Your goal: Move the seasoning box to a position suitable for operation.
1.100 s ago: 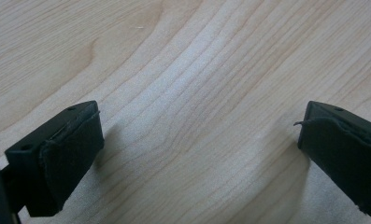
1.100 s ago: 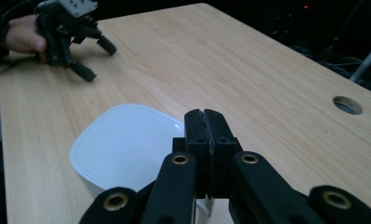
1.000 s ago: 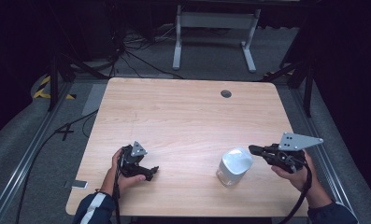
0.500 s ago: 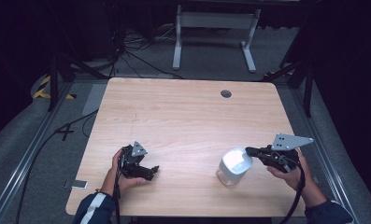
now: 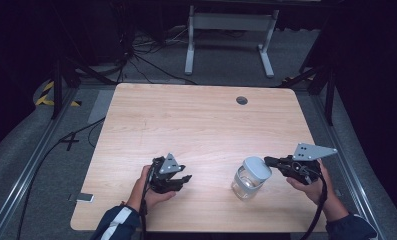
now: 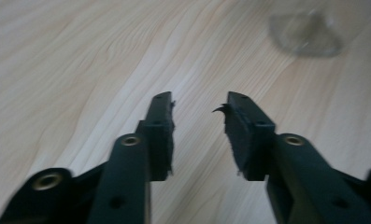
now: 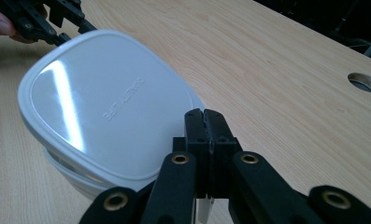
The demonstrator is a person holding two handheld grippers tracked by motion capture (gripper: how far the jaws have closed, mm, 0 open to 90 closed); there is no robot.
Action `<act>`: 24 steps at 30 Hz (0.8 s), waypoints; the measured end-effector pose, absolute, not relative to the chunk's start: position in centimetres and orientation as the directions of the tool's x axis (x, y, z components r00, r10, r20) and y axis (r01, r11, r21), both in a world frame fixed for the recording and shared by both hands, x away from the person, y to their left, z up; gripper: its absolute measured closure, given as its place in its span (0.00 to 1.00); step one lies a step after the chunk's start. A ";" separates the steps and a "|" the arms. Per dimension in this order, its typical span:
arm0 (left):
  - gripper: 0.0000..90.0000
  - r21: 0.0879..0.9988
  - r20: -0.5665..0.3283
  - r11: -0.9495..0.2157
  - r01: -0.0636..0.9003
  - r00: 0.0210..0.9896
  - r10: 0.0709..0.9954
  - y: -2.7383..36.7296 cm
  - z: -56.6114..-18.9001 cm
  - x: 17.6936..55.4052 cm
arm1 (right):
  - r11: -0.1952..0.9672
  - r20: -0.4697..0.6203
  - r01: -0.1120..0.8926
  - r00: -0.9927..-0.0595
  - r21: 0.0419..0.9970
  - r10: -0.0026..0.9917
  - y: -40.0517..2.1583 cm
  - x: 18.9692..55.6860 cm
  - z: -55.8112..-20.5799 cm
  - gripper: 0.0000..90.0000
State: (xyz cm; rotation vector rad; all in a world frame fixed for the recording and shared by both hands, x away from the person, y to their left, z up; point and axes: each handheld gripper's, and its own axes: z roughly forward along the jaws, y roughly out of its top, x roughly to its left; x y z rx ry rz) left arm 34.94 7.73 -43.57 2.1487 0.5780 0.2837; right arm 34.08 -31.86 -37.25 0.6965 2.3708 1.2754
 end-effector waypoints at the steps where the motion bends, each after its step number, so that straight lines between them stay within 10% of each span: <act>1: 0.75 0.816 -0.008 -0.506 0.280 0.880 0.475 7.0 -43.0 34.8 | 0.472 -0.082 0.247 -0.815 0.846 0.573 -31.9 34.0 -37.2 1.00; 9: 0.94 0.831 0.042 -0.533 0.158 0.938 0.344 2.4 -40.9 34.2 | 0.469 -0.082 0.235 -0.823 0.851 0.562 -31.7 33.8 -37.1 1.00; 24: 0.97 0.857 0.042 -0.505 0.102 0.963 0.267 -0.6 -39.5 34.5 | 0.469 -0.083 0.241 -0.817 0.849 0.570 -31.9 34.0 -37.2 1.00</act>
